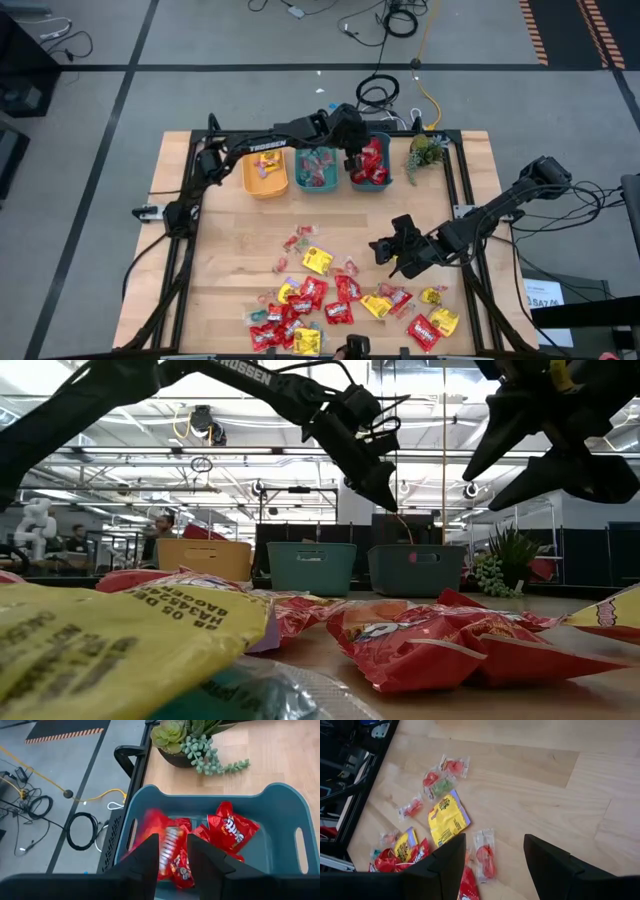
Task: Sort candy
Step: Put the orange gummy candy into the green bin
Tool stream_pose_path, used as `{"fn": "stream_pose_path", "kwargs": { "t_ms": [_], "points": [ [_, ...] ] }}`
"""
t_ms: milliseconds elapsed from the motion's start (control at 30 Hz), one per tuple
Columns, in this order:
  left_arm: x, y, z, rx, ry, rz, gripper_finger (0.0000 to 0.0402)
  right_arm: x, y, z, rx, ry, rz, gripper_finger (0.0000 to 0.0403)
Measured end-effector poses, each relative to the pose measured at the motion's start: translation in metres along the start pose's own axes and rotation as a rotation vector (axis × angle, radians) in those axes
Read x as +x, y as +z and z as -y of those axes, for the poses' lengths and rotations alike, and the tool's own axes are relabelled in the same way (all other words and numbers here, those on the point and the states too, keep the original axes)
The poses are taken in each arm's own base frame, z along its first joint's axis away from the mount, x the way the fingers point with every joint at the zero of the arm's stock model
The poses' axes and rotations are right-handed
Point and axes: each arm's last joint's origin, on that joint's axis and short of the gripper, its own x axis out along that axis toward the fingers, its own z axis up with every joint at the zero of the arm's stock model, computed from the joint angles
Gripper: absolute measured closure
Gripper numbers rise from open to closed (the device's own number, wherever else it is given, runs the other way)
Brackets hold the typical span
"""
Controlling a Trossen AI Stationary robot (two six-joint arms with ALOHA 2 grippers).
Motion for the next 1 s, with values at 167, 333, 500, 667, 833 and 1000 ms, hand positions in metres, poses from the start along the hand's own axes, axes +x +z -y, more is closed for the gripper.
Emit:
{"fn": "stream_pose_path", "kwargs": {
  "t_ms": [167,333,500,667,833,1000],
  "points": [
    [0.000,0.000,0.000,0.000,-0.001,-0.005,0.0288,0.001,0.001,0.000,0.004,-0.002,0.004,0.0211],
    [0.000,-0.002,0.001,0.001,-0.007,-0.025,0.0287,0.001,0.001,0.000,0.002,-0.003,0.005,0.0211],
    [0.000,-0.002,0.001,0.003,-0.007,-0.026,0.0287,0.001,0.001,0.000,0.001,-0.003,0.004,0.0211],
    [0.000,-0.001,0.003,0.045,0.030,-0.039,0.0287,0.001,0.001,0.000,-0.003,-0.003,0.004,0.0211],
    [-0.014,0.006,0.014,0.055,0.102,-0.100,0.0287,0.001,0.001,0.000,-0.021,-0.003,0.004,0.0211],
    [-0.042,0.021,0.020,-0.014,-0.123,0.004,0.0287,0.001,0.001,0.000,-0.046,-0.003,0.004,0.0211]
  ]
}}
